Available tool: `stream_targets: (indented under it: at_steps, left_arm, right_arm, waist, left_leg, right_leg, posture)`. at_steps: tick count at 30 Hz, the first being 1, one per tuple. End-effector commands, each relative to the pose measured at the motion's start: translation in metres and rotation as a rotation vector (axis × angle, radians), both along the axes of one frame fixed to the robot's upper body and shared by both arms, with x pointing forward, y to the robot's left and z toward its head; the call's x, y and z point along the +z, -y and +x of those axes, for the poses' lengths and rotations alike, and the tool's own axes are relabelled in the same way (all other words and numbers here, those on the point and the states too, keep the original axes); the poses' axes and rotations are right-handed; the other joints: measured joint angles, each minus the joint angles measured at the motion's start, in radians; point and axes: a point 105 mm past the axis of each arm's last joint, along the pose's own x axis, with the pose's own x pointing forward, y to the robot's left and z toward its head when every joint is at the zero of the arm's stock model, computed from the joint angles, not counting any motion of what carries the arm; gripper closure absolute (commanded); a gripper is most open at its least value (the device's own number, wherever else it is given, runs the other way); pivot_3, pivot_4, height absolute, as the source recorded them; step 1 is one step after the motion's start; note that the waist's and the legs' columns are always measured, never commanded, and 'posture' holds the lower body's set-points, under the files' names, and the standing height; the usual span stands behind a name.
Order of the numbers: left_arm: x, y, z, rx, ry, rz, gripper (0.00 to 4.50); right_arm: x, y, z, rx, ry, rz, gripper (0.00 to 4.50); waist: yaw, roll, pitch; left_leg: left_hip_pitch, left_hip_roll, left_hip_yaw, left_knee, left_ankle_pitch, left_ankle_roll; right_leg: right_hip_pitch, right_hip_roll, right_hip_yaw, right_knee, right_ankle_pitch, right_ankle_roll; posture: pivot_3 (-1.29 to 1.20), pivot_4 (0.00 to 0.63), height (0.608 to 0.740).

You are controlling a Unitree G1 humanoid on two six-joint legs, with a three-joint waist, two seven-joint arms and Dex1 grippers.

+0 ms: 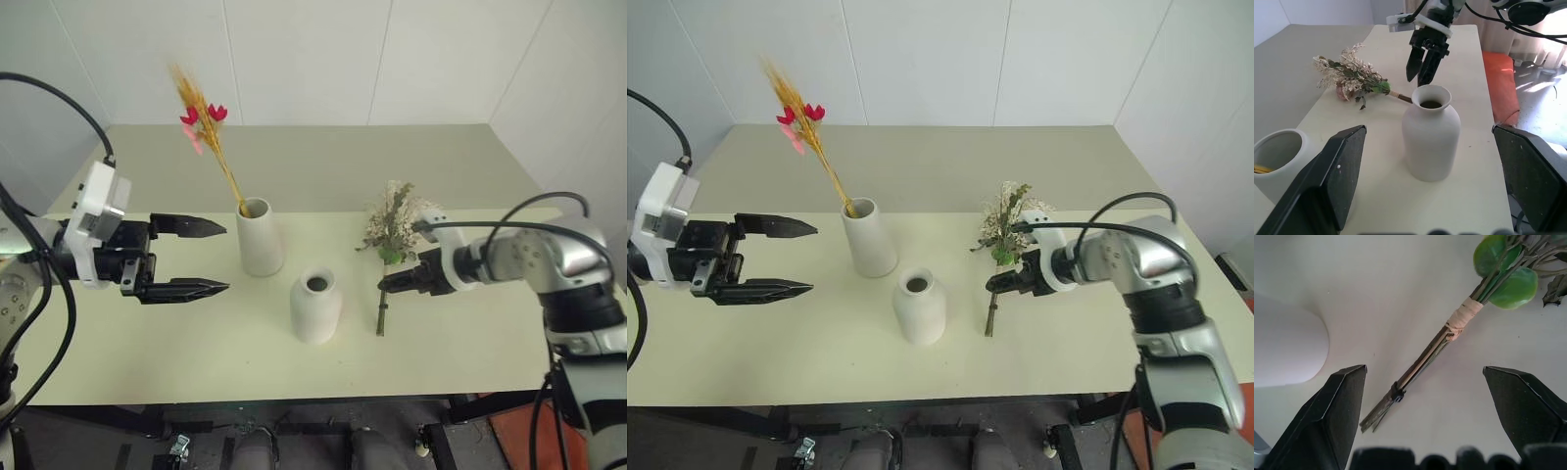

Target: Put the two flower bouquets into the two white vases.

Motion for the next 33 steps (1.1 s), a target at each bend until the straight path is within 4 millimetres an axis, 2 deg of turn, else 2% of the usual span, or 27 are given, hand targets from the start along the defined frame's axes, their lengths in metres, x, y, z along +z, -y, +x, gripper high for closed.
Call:
stream_targets:
  at_steps: [1, 3, 6, 11, 16, 18, 21, 23, 25, 26, 29, 31, 33]
  left_arm:
    - [0.008, 0.002, -0.007, -0.029, 0.041, 0.002, 0.02]
    - [0.008, 0.002, -0.008, -0.028, 0.040, 0.003, 0.02]
    - [0.008, 0.001, -0.008, -0.023, 0.039, 0.003, 0.00]
    - [0.007, 0.001, -0.008, -0.019, 0.038, 0.004, 0.00]
    - [0.007, 0.002, -0.006, -0.024, 0.038, 0.006, 0.00]
    - [0.007, 0.002, -0.005, -0.026, 0.037, 0.007, 0.00]
    - [0.007, 0.003, -0.003, -0.028, 0.031, 0.004, 0.00]
    - [0.006, 0.003, -0.003, -0.035, 0.022, 0.005, 0.00]
    - [0.005, 0.003, -0.002, -0.041, 0.013, 0.006, 0.00]
    - [0.005, 0.003, -0.002, -0.045, 0.005, 0.002, 0.00]
    - [0.003, 0.002, 0.000, -0.049, -0.018, -0.003, 0.00]
    - [0.003, 0.001, 0.001, -0.042, -0.038, -0.016, 0.00]
    - [0.004, -0.001, 0.001, -0.046, -0.063, -0.035, 0.00]
  right_arm:
    - [-0.003, -0.002, 0.015, -0.054, 0.005, -0.036, 0.00]
    - [-0.012, -0.005, 0.024, -0.094, 0.000, -0.066, 0.00]
    - [-0.016, -0.013, 0.037, -0.126, 0.026, -0.042, 0.59]
    - [-0.010, -0.019, 0.050, -0.155, 0.114, -0.041, 2.26]
    - [0.008, -0.003, 0.054, -0.231, 0.183, 0.014, 3.86]
    - [0.017, 0.003, 0.053, -0.259, 0.212, 0.043, 4.28]
    - [0.055, 0.016, 0.056, -0.310, 0.428, 0.174, 4.28]
    - [0.092, 0.019, 0.050, -0.289, 0.620, 0.272, 4.28]
    - [0.126, 0.021, 0.039, -0.266, 0.787, 0.376, 4.28]
    - [0.150, 0.020, 0.031, -0.267, 0.885, 0.501, 4.28]
    - [0.193, 0.009, 0.001, -0.190, 0.996, 0.823, 4.28]
    - [0.206, -0.006, -0.017, -0.082, 0.996, 0.921, 4.28]
    - [0.210, -0.023, -0.032, 0.018, 0.986, 0.973, 4.28]
  waist:
    - [-0.001, 0.000, 0.000]
    - [-0.002, 0.000, 0.000]
    - [-0.006, -0.001, -0.001]
    - [-0.019, -0.001, -0.001]
    - [-0.021, -0.001, -0.001]
    - [-0.020, -0.001, -0.001]
    - [-0.017, -0.001, -0.001]
    - [-0.018, -0.001, -0.001]
    - [-0.018, 0.000, 0.000]
    - [-0.019, 0.000, 0.000]
    - [-0.027, 0.000, 0.000]
    - [-0.028, 0.001, 0.000]
    - [-0.026, 0.001, 0.000]
  left_leg:
    - [0.000, 0.000, 0.000, 0.000, 0.000, 0.000]
    - [0.000, 0.000, 0.000, 0.000, 0.000, 0.000]
    - [0.000, 0.000, 0.000, 0.000, 0.000, 0.000]
    - [0.001, 0.000, 0.000, 0.000, 0.000, 0.000]
    - [0.000, 0.000, 0.000, 0.000, 0.000, 0.000]
    - [0.000, 0.000, 0.000, 0.000, 0.000, 0.000]
    - [0.000, 0.000, 0.000, 0.000, 0.000, 0.000]
    - [0.000, 0.000, 0.000, 0.000, 0.000, 0.000]
    - [0.000, 0.000, 0.000, 0.000, 0.000, 0.000]
    - [0.000, 0.000, 0.000, 0.000, 0.000, 0.000]
    - [0.000, 0.001, 0.000, -0.001, 0.000, 0.000]
    - [0.001, 0.002, 0.000, -0.001, 0.000, 0.000]
    - [0.001, 0.002, 0.000, -0.001, 0.000, 0.000]
  right_leg:
    - [0.000, 0.000, 0.000, 0.000, 0.000, 0.000]
    - [0.000, 0.000, 0.000, 0.000, 0.000, 0.000]
    - [0.001, 0.000, 0.000, 0.000, 0.000, 0.000]
    - [0.001, 0.000, 0.000, 0.000, 0.000, 0.000]
    - [0.000, 0.000, 0.000, 0.001, 0.000, 0.000]
    - [0.000, 0.000, 0.000, 0.001, 0.000, 0.000]
    - [0.000, 0.000, 0.000, 0.000, 0.000, 0.001]
    - [0.000, 0.000, 0.000, 0.000, 0.000, 0.001]
    - [0.000, 0.000, 0.000, 0.000, 0.000, 0.001]
    - [0.000, 0.000, 0.000, 0.000, 0.000, 0.001]
    - [0.000, 0.001, 0.000, 0.001, 0.000, 0.001]
    - [0.000, 0.002, 0.000, 0.002, 0.000, 0.001]
    - [0.000, 0.002, 0.000, 0.002, 0.000, 0.001]
  posture:
    - [0.00, 0.150, 0.740]
    - [0.00, 0.150, 0.740]
    - [0.00, 0.150, 0.740]
    - [0.00, 0.150, 0.740]
    - [0.00, 0.150, 0.740]
    - [0.00, 0.150, 0.740]
    - [0.00, 0.150, 0.740]
    - [0.00, 0.150, 0.740]
    - [0.00, 0.150, 0.740]
    - [0.00, 0.150, 0.740]
    - [0.00, 0.150, 0.740]
    - [0.00, 0.150, 0.740]
    - [0.00, 0.150, 0.740]
